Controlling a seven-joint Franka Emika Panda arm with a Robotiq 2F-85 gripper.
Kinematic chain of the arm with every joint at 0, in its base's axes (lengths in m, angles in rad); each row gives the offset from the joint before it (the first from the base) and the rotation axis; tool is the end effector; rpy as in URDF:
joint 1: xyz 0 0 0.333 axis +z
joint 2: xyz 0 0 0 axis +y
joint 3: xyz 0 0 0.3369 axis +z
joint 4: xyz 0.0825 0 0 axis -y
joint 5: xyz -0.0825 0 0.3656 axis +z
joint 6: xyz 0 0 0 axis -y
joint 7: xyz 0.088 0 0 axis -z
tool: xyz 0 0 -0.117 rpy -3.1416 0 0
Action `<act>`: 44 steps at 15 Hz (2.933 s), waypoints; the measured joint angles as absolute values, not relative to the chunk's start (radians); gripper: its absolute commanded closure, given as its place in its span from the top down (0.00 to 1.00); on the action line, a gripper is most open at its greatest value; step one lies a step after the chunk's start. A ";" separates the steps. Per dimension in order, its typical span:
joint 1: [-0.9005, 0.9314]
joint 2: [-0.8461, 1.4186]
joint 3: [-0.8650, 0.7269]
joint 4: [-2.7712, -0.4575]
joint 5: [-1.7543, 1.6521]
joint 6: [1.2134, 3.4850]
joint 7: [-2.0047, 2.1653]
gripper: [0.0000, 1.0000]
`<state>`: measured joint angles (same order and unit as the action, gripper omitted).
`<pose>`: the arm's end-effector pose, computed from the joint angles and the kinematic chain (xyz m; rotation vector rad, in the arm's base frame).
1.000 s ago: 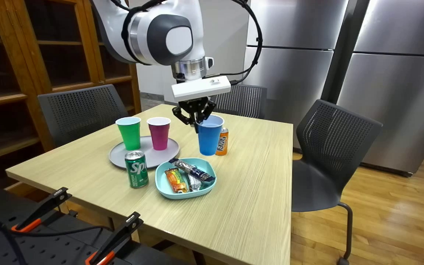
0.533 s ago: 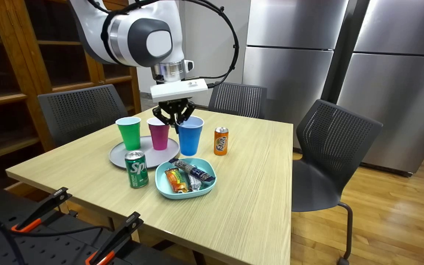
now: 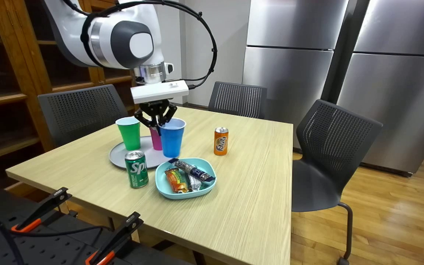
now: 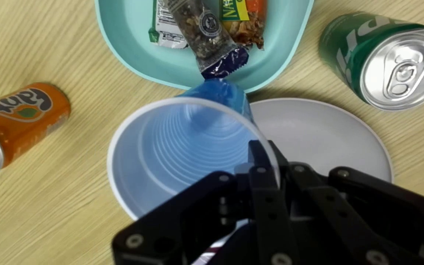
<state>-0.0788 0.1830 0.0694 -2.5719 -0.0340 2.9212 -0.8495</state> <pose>0.4629 -0.0017 0.2412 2.7795 1.2924 0.2346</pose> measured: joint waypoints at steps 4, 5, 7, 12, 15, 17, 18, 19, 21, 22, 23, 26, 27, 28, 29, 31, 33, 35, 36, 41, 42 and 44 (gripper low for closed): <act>-0.043 0.181 0.079 -2.587 -0.066 2.921 -0.826 0.01; -0.042 0.181 0.089 -2.589 -0.066 2.922 -0.826 0.01; -0.042 0.182 0.111 -2.592 -0.062 2.922 -0.826 0.01; -0.042 0.185 0.163 -2.596 -0.051 2.948 -0.826 0.01; -0.042 0.194 0.183 -2.597 -0.051 2.971 -0.830 0.01; -0.042 0.206 0.194 -2.597 -0.051 2.988 -0.832 0.01; -0.042 0.213 0.199 -2.597 -0.052 2.994 -0.832 0.01; -0.042 0.220 0.202 -2.597 -0.055 2.999 -0.832 0.01; -0.042 0.233 0.204 -2.597 -0.073 3.007 -0.832 0.01; -0.042 0.239 0.204 -2.597 -0.084 3.011 -0.832 0.01; -0.042 0.245 0.204 -2.597 -0.094 3.015 -0.832 0.01; -0.042 0.259 0.200 -2.597 -0.132 3.022 -0.830 0.01; -0.042 0.263 0.198 -2.597 -0.142 3.023 -0.830 0.01; -0.042 0.266 0.196 -2.597 -0.154 3.025 -0.829 0.01; -0.042 0.268 0.194 -2.598 -0.165 3.027 -0.829 0.01; -0.041 0.270 0.189 -2.600 -0.186 3.028 -0.828 0.01; -0.040 0.270 0.184 -2.605 -0.202 3.032 -0.828 0.08; -0.031 0.270 0.174 -2.611 -0.223 3.037 -0.824 0.36; -0.023 0.270 0.165 -2.614 -0.235 3.040 -0.820 0.43; 0.007 0.269 0.143 -2.627 -0.274 3.055 -0.793 0.81; 0.010 0.268 0.143 -2.631 -0.277 3.060 -0.793 0.88; 0.014 0.261 0.145 -2.639 -0.281 3.071 -0.792 0.99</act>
